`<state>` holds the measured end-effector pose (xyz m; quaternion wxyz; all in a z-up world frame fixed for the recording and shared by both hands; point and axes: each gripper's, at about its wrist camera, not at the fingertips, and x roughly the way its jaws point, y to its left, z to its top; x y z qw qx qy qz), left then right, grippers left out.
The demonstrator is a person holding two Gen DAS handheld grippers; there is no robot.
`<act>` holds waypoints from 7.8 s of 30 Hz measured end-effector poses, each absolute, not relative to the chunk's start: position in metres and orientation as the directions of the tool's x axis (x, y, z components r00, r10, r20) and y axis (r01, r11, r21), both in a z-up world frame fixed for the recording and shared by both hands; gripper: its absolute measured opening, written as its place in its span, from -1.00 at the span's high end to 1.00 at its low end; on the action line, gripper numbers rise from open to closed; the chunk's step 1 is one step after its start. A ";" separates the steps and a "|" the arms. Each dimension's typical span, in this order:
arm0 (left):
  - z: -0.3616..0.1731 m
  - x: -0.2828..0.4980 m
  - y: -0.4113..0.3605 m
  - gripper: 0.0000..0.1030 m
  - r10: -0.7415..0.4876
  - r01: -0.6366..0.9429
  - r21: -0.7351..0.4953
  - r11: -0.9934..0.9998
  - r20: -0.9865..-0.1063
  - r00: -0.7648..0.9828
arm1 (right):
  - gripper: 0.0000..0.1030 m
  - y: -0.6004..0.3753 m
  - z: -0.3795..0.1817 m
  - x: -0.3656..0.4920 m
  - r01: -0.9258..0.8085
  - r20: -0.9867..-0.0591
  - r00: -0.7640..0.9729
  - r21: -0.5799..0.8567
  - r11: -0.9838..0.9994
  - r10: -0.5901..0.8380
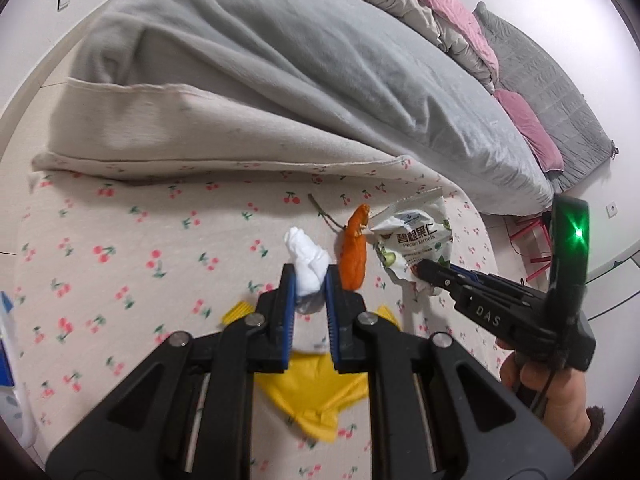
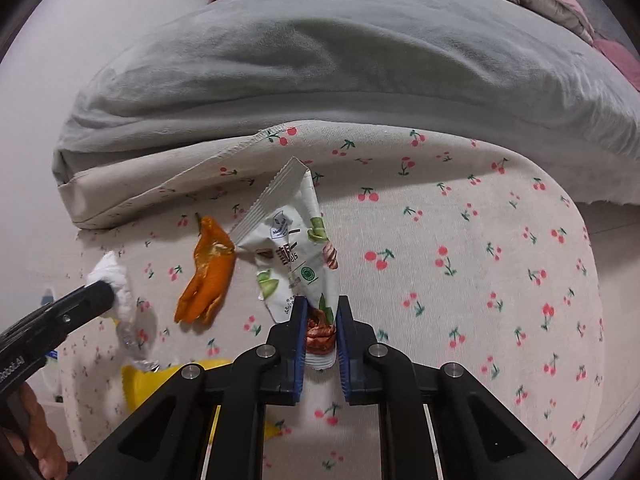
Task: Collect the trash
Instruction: 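Grasp the white tissue with the left tool while the right tool lifts the pecan bag, then carry tissue and pecan bag over the white bin and open both tools, then move both tools back over the yellow wrapper and orange peel on the bed, then close the right tool on the yellow wrapper with foil strip, then grasp the orange peel with the left tool while the right tool holds the yellow wrapper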
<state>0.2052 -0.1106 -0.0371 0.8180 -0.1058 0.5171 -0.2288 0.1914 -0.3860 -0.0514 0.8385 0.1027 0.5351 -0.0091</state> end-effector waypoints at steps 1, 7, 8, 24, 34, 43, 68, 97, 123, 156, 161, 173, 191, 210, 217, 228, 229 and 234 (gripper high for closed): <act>-0.035 0.203 -0.109 0.70 -0.485 0.265 -0.410 0.872 -0.796 0.363 | 0.74 -0.388 -0.049 0.188 0.131 -0.898 0.429 0.165 0.978 0.094; -0.023 0.186 -0.089 0.70 -0.490 0.265 -0.415 0.871 -0.782 0.386 | 0.74 -0.383 -0.035 0.176 0.154 -0.898 0.428 0.183 0.971 0.102; -0.021 0.183 -0.084 0.70 -0.490 0.263 -0.416 0.870 -0.780 0.389 | 0.74 -0.381 -0.032 0.172 0.149 -0.897 0.429 0.189 0.971 0.108; -0.017 0.148 0.000 0.70 -0.413 0.201 -0.361 0.911 -0.785 0.462 | 0.74 -0.306 -0.001 0.118 -0.021 -0.857 0.456 0.260 0.965 0.241; -0.022 0.131 0.076 0.70 -0.342 0.087 -0.348 0.933 -0.790 0.509 | 0.74 -0.242 0.000 0.121 -0.144 -0.853 0.422 0.272 0.952 0.307; -0.035 0.124 0.133 0.69 -0.294 -0.016 -0.352 0.936 -0.806 0.514 | 0.73 -0.180 -0.006 0.128 -0.244 -0.859 0.370 0.279 0.929 0.355; -0.051 0.107 0.209 -0.61 -0.122 -0.198 -0.241 0.950 -0.872 0.474 | 0.67 -0.040 -0.037 0.138 -0.430 -0.888 0.240 0.264 0.863 0.391; -0.048 0.107 0.215 -0.70 -0.069 -0.218 -0.191 0.957 -0.880 0.469 | -0.38 -0.030 -0.029 0.146 -0.478 -0.855 0.313 0.234 0.847 0.412; -0.049 0.113 0.150 -0.94 -0.073 -0.087 -0.125 0.988 -0.887 0.457 | -0.57 -0.200 -0.027 0.142 -0.177 -0.903 0.376 0.152 0.972 0.209; -0.063 0.119 0.116 -0.94 -0.123 -0.036 -0.149 0.988 -0.910 0.395 | -0.65 -0.215 -0.089 0.163 -0.524 -0.961 0.277 -0.154 0.837 -0.004; -0.064 0.121 0.110 -0.94 -0.128 -0.028 -0.151 0.988 -0.911 0.392 | -0.57 -0.213 -0.092 0.178 -0.497 -0.972 0.214 -0.028 0.867 0.092; -0.061 0.132 0.064 -0.94 -0.139 0.047 -0.132 0.990 -0.913 0.383 | 0.07 -0.247 -0.080 0.186 -0.406 -0.962 0.206 0.084 0.910 0.180; -0.053 0.173 -0.074 -0.94 -0.214 0.225 -0.137 0.965 -0.904 0.370 | 0.11 -0.349 -0.025 0.150 -0.164 -0.912 0.353 0.161 0.973 0.210; -0.064 0.203 -0.193 -0.65 -0.362 0.346 -0.231 0.909 -0.850 0.383 | 0.11 -0.423 -0.021 0.143 0.088 -0.907 0.403 0.168 0.982 0.119; -0.081 0.210 -0.202 0.17 -0.384 0.342 -0.265 0.902 -0.855 0.348 | 0.11 -0.431 -0.025 0.138 0.129 -0.908 0.401 0.184 0.974 0.119; -0.080 0.209 -0.192 0.70 -0.403 0.346 -0.281 0.895 -0.842 0.358 | 0.11 -0.430 -0.031 0.137 0.153 -0.912 0.393 0.186 0.971 0.113; -0.078 0.208 -0.190 0.71 -0.400 0.347 -0.277 0.896 -0.843 0.361 | 0.11 -0.430 -0.030 0.137 0.156 -0.912 0.396 0.186 0.970 0.111; -0.064 0.198 -0.177 0.72 -0.399 0.356 -0.268 0.895 -0.837 0.375 | 0.11 -0.427 -0.028 0.139 0.149 -0.902 0.409 0.215 0.965 0.138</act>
